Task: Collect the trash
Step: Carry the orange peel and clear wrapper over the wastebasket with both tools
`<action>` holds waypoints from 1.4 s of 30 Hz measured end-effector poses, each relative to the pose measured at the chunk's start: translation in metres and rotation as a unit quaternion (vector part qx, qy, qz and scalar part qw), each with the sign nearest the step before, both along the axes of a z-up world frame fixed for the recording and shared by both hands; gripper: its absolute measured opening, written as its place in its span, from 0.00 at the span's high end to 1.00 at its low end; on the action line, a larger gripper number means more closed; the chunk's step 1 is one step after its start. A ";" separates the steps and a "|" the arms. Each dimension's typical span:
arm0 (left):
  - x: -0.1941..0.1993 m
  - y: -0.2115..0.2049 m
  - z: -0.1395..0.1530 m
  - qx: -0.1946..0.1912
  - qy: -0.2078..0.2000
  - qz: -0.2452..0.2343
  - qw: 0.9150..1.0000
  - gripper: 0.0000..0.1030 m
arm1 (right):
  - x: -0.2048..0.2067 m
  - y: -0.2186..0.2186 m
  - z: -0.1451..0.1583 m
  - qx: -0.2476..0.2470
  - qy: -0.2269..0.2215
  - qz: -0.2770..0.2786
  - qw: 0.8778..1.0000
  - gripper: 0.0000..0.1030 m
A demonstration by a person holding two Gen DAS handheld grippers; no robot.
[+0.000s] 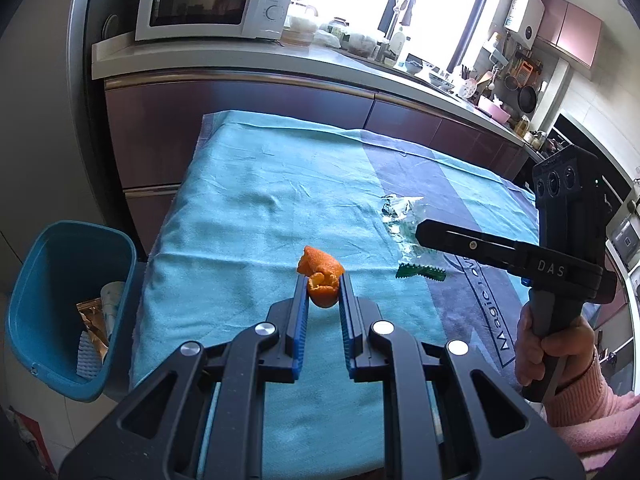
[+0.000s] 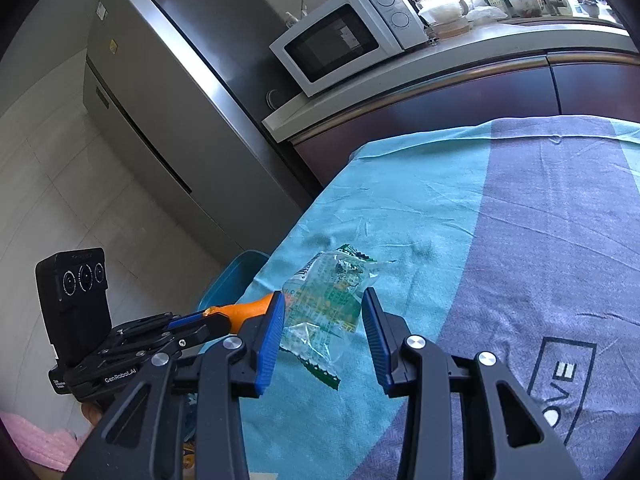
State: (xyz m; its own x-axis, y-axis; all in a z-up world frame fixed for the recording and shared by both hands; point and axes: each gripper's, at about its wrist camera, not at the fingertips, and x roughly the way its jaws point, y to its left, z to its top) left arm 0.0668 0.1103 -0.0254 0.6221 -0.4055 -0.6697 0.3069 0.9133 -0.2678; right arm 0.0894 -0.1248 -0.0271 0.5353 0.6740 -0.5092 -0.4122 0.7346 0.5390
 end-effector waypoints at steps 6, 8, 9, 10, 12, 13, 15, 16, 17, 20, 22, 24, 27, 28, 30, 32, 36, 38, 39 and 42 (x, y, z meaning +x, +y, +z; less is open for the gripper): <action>-0.002 0.017 0.003 -0.002 -0.004 0.020 1.000 0.85 | 0.006 0.024 0.004 0.002 0.000 0.027 1.000 0.64; -0.002 0.025 0.004 -0.003 -0.005 0.030 1.000 0.85 | 0.009 0.033 0.005 0.001 -0.001 0.037 0.999 0.63; -0.002 0.030 0.005 -0.004 -0.006 0.036 0.999 0.85 | 0.011 0.038 0.006 0.001 0.000 0.043 0.999 0.63; -0.003 0.034 0.006 -0.004 -0.007 0.041 0.999 0.85 | 0.013 0.043 0.006 0.002 0.000 0.050 0.999 0.63; -0.003 0.045 0.007 -0.004 -0.009 0.054 0.998 0.85 | 0.017 0.055 0.007 -0.001 0.000 0.062 0.998 0.63; -0.003 0.049 0.008 -0.005 -0.010 0.060 0.998 0.85 | 0.019 0.060 0.007 0.000 0.002 0.069 0.998 0.63; -0.004 0.059 0.009 -0.005 -0.013 0.074 0.997 0.85 | 0.022 0.073 0.008 -0.003 0.003 0.084 0.996 0.63; -0.004 0.065 0.010 -0.006 -0.014 0.081 0.997 0.85 | 0.024 0.079 0.008 -0.005 0.004 0.090 0.996 0.63; -0.005 0.071 0.010 -0.006 -0.014 0.089 0.996 0.85 | 0.026 0.085 0.009 -0.004 0.005 0.096 0.995 0.63; -0.005 0.089 0.009 -0.006 -0.016 0.111 0.994 0.85 | 0.032 0.105 0.010 -0.008 0.009 0.115 0.993 0.63; -0.005 0.103 0.009 -0.006 -0.015 0.128 0.992 0.85 | 0.036 0.119 0.011 -0.010 0.012 0.128 0.992 0.63; -0.005 0.116 0.008 -0.007 -0.014 0.144 0.989 0.85 | 0.036 0.130 0.012 -0.015 0.013 0.139 0.990 0.63; -0.005 0.135 0.005 -0.006 -0.010 0.168 0.986 0.85 | 0.041 0.148 0.013 -0.024 0.015 0.155 0.988 0.63; -0.005 0.140 0.003 -0.007 -0.009 0.175 0.985 0.85 | 0.042 0.155 0.013 -0.028 0.015 0.160 0.987 0.63; -0.006 0.151 0.001 -0.007 -0.006 0.188 0.982 0.85 | 0.044 0.167 0.013 -0.036 0.017 0.168 0.985 0.63; -0.005 0.161 -0.003 -0.008 -0.002 0.199 0.980 0.85 | 0.045 0.178 0.011 -0.046 0.018 0.175 0.983 0.63; -0.002 0.178 -0.014 -0.008 0.010 0.220 0.976 0.85 | 0.050 0.203 0.007 -0.067 0.021 0.192 0.979 0.63; 0.000 0.185 -0.020 -0.008 0.017 0.228 0.974 0.85 | 0.052 0.217 0.003 -0.079 0.024 0.199 0.977 0.63; 0.000 0.188 -0.024 -0.008 0.021 0.232 0.972 0.85 | 0.054 0.224 0.001 -0.085 0.027 0.201 0.976 0.63; 0.005 0.197 -0.034 -0.007 0.033 0.244 0.969 0.85 | 0.059 0.243 -0.005 -0.103 0.034 0.208 0.972 0.63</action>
State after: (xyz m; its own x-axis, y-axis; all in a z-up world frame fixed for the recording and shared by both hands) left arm 0.0715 0.3072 -0.0596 0.6976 -0.0832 -0.7116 -0.1796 0.9412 -0.2861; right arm 0.1483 0.1185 -0.0324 0.1993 0.7042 -0.6814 -0.6649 0.6080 0.4338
